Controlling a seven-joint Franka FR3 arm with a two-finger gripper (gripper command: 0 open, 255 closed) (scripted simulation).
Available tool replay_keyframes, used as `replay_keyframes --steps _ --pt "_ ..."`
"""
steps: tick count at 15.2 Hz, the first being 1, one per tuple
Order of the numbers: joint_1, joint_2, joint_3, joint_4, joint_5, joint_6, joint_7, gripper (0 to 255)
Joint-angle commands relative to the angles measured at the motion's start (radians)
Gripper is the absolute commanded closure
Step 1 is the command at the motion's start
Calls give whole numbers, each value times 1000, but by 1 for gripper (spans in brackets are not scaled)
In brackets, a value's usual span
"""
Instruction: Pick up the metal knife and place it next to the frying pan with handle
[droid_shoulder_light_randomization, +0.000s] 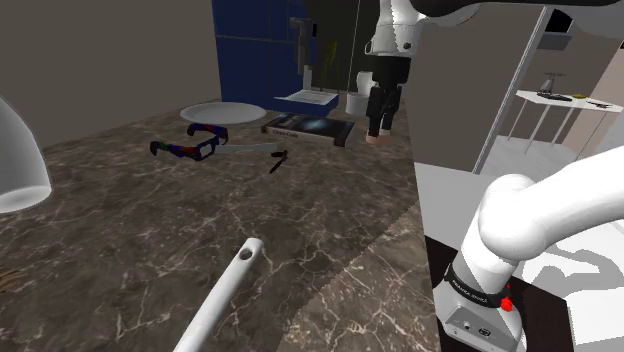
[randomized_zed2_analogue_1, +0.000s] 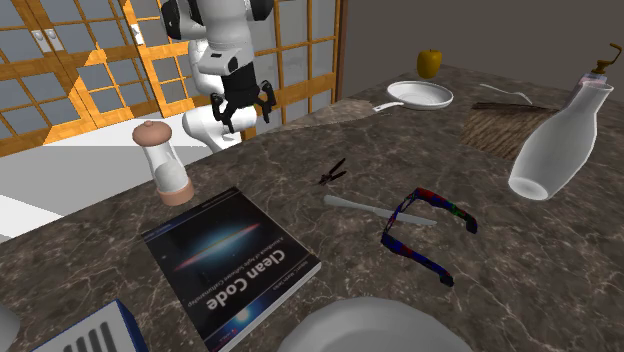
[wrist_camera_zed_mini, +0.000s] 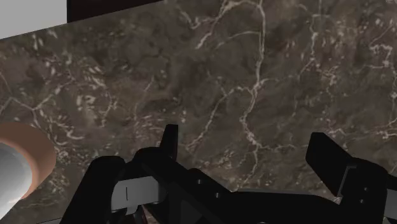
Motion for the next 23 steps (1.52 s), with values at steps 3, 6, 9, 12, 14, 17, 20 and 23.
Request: replay_keyframes --steps 3,6,9,12,14,17,20,23 --pt "13 77 2 38 -8 42 -41 0" --pt "32 191 8 105 -19 95 -99 0" --pt "51 305 17 182 -30 137 -153 0" --pt "68 417 29 269 -42 169 -204 0" --pt "79 491 39 332 -52 184 -235 0" --pt "96 601 56 435 -68 197 -279 0" --pt "114 711 76 548 -88 201 -319 0" --pt "135 824 97 673 -113 194 -355 0"
